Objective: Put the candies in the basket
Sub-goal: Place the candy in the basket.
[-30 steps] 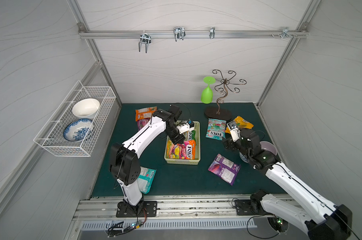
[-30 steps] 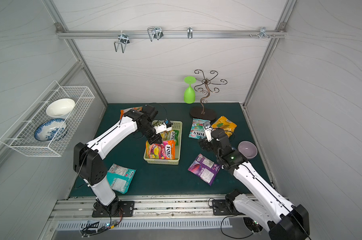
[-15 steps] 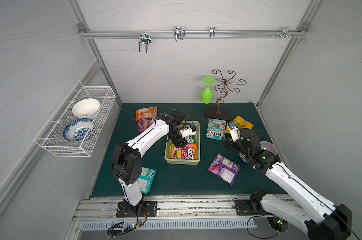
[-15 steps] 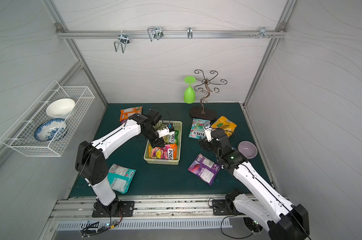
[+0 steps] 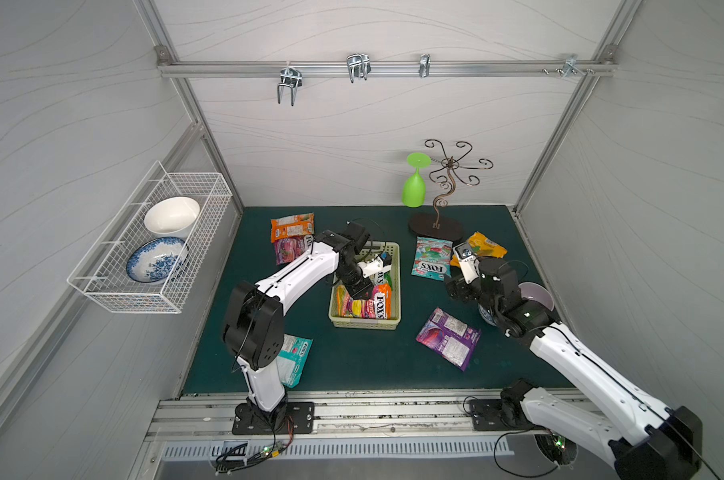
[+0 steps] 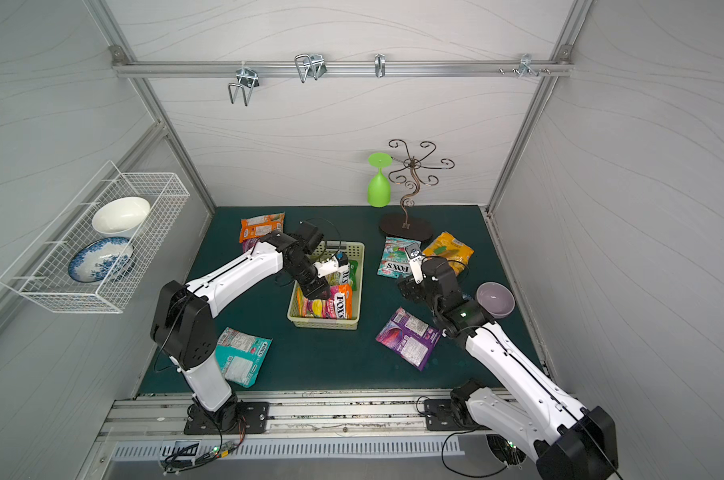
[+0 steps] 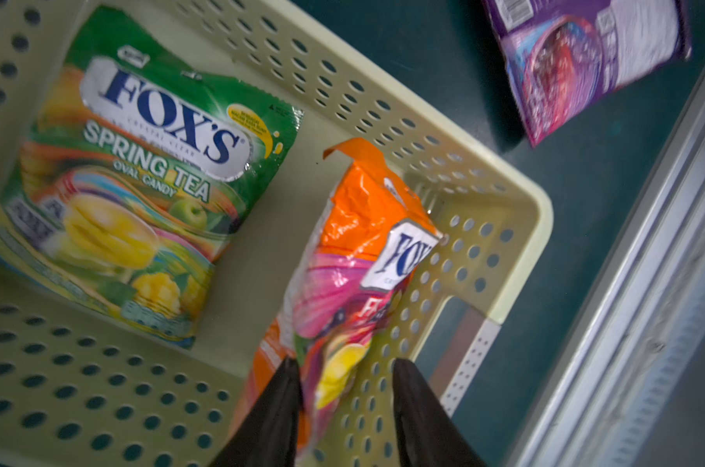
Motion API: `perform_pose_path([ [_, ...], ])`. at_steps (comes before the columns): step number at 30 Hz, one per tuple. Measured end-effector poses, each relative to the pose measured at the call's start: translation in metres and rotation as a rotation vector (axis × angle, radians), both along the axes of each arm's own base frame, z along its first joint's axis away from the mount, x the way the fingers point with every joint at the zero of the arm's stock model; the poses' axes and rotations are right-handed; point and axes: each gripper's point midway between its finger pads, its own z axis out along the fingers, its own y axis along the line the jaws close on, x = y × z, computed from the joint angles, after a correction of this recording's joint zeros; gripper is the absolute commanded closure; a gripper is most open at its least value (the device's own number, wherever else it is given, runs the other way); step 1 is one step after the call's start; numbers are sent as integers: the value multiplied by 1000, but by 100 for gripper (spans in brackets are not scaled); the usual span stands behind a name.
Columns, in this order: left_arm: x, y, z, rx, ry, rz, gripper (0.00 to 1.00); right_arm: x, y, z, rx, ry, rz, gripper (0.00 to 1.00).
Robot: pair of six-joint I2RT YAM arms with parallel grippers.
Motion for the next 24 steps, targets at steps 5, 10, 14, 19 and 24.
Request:
perform_pose_path([
  [5, 2, 3, 8, 5, -28, 13, 37, 0, -1, 0, -1, 0, -3, 1],
  [10, 7, 5, 27, -7, -99, 32, 33, 1, -1, 0, -1, 1, -5, 1],
  [14, 14, 5, 27, -6, -113, 66, 36, 1, -1, 0, 1, 1, -3, 1],
  [19, 30, 6, 6, 44, -110, 138, 53, 1, -1, 0, 1, 1, -4, 1],
  [24, 46, 8, -29, 120, -77, 198, 79, 1, -1, -1, 1, 4, -3, 1],
])
